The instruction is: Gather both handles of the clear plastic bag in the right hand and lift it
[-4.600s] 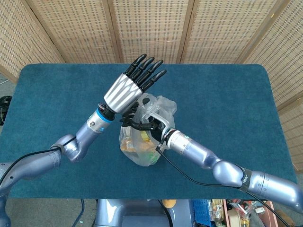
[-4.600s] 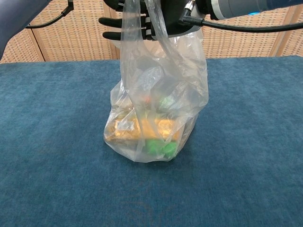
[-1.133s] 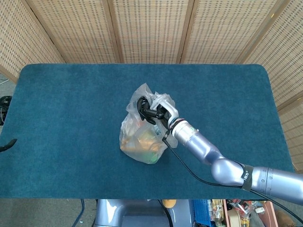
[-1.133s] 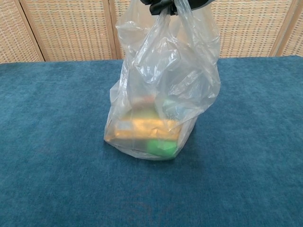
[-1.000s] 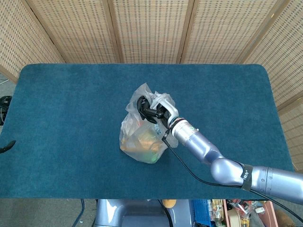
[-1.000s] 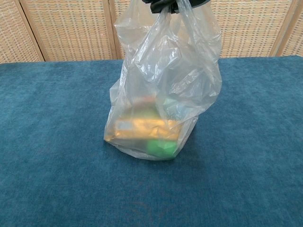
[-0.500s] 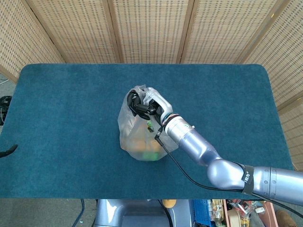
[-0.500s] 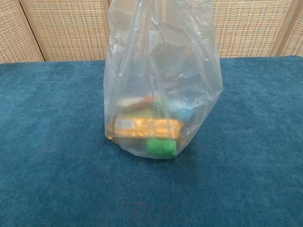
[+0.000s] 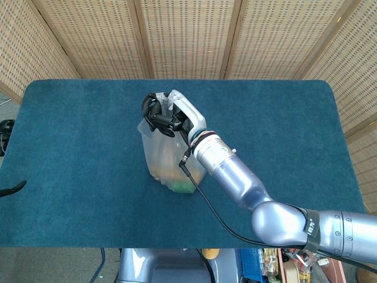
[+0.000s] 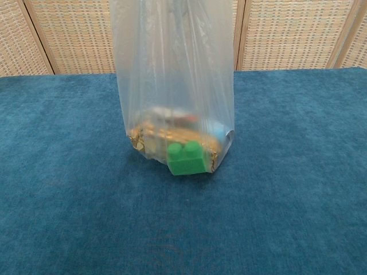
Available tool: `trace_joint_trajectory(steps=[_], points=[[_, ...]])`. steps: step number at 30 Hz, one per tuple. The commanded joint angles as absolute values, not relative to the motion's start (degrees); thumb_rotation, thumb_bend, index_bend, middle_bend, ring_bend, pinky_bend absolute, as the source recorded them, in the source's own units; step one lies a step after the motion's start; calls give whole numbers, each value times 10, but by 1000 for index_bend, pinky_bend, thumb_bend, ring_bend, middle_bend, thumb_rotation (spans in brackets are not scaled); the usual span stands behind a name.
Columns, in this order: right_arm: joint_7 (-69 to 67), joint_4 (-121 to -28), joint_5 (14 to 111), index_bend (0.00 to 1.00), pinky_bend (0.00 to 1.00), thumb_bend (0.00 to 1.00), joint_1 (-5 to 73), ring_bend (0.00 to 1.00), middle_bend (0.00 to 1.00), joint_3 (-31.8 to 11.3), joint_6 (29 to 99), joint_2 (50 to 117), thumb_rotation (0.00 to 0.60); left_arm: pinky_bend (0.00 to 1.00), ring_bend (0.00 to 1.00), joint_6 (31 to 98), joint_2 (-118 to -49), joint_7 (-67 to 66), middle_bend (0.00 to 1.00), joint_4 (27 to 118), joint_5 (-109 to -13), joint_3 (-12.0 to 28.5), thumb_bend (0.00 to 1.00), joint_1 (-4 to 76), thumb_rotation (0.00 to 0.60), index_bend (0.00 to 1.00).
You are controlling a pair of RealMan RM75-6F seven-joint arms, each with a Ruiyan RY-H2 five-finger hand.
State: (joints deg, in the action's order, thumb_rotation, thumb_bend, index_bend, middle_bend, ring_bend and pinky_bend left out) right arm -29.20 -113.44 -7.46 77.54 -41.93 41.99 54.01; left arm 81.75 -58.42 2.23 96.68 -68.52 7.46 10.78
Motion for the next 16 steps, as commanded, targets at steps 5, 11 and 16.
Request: trace_joint_trajectory(steps=[5,11,16], points=[[-259,-1125,-139,706,950,1000,810,708,828,-448,425,494,600,0,0,810,-584,24,0,966,-683,79,149,108,600,0],[-233,-1118,-186,705,953,1000,832,709,828,-456,423,470,600,0,0,805,-585,24,0,964,-682,83,150,108,600,0],[-214,-1112,-207,715,999,1000,840,788,837,-451,419,465,600,0,0,802,-585,25,0,963,-681,86,150,108,600,0]])
